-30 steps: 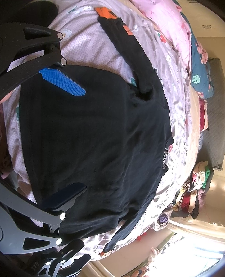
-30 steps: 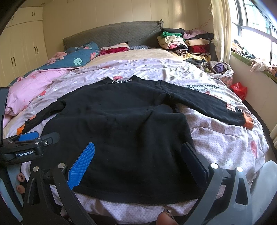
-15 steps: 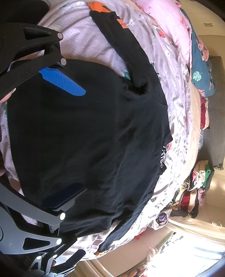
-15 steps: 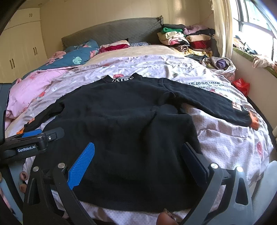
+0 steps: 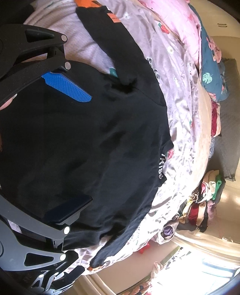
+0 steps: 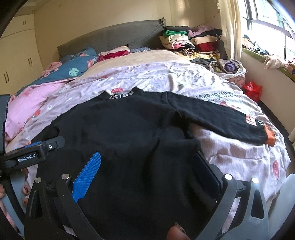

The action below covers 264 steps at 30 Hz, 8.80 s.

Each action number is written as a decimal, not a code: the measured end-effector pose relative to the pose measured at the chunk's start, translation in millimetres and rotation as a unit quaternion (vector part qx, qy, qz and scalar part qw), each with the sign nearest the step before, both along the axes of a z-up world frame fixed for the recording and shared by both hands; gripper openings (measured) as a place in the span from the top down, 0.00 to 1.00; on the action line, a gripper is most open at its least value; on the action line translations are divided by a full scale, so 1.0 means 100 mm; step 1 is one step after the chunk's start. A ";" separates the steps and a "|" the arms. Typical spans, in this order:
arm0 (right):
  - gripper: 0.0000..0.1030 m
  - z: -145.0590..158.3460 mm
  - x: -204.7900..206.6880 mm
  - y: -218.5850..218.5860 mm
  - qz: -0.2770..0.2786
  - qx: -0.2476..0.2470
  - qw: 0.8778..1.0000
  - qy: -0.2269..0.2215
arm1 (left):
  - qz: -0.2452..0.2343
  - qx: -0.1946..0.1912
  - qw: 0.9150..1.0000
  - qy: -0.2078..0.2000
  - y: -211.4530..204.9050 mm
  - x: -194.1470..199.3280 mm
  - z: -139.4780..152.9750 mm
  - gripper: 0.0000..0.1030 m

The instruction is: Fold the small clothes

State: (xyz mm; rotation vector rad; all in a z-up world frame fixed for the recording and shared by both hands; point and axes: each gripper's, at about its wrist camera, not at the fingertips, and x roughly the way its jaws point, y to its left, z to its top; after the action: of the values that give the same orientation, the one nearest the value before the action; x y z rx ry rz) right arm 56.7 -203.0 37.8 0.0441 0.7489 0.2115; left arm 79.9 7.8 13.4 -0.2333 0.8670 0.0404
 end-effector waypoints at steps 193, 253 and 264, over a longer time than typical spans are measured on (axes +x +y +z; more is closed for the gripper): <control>0.85 0.38 1.21 0.90 0.089 0.055 0.992 -0.074 | -0.036 -0.205 0.978 0.000 0.88 1.30 0.32 0.08; 0.65 -0.34 1.56 -0.19 -0.004 0.022 1.000 0.010 | -0.011 -0.113 0.994 -0.003 0.84 1.17 -0.12 0.94; 0.55 -0.53 1.62 0.12 0.045 -0.008 0.998 0.043 | 0.014 -0.075 0.997 -0.027 0.89 1.04 -0.02 0.91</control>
State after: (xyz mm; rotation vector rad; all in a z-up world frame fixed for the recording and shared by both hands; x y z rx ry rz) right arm 218.7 -191.3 -14.9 0.0031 0.8390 0.2910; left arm 183.4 96.6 11.8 -0.3848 0.8143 -0.0053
